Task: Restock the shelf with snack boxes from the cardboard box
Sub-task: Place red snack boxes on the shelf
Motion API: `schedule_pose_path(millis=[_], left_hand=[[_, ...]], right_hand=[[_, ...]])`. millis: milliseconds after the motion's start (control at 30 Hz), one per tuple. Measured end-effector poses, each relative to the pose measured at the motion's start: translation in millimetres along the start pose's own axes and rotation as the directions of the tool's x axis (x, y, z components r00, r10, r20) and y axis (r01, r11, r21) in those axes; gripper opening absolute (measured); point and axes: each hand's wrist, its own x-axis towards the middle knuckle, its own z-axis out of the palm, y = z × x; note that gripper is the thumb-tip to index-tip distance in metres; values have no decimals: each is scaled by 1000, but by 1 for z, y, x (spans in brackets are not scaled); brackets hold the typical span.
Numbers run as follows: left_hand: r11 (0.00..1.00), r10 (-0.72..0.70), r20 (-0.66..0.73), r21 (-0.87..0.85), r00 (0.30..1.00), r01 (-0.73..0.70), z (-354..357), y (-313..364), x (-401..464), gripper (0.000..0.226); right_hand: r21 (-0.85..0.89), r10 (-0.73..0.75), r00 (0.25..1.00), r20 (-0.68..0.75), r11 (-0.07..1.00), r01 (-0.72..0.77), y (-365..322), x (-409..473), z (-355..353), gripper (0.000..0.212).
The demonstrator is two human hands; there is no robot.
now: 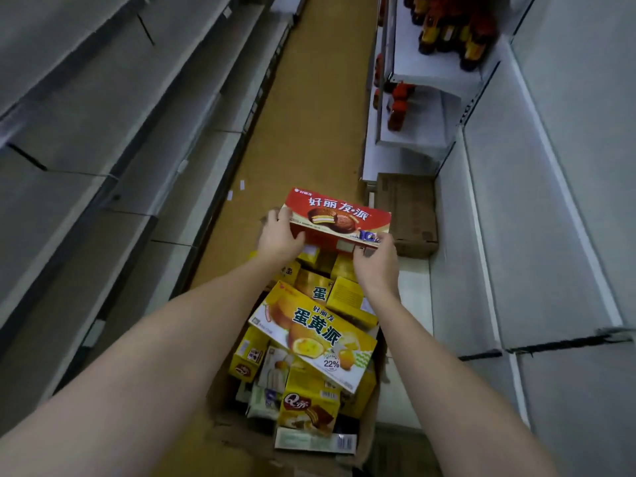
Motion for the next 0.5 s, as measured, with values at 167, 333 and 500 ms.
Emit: schedule_pose_path(millis=[167,333,500], left_hand=[[991,-83,-163,-121,983,64,-39,-19,-19,60],[950,-238,-316,-271,918,153,-93,-65,-50,52],[840,-504,-431,-447,749,308,-162,-125,-90,56]], right_hand=[[-5,-85,996,-3,996,85,-36,-21,17,34],[39,-200,979,41,979,199,-85,-56,58,29],[60,-331,928,170,943,326,-144,-116,114,29]])
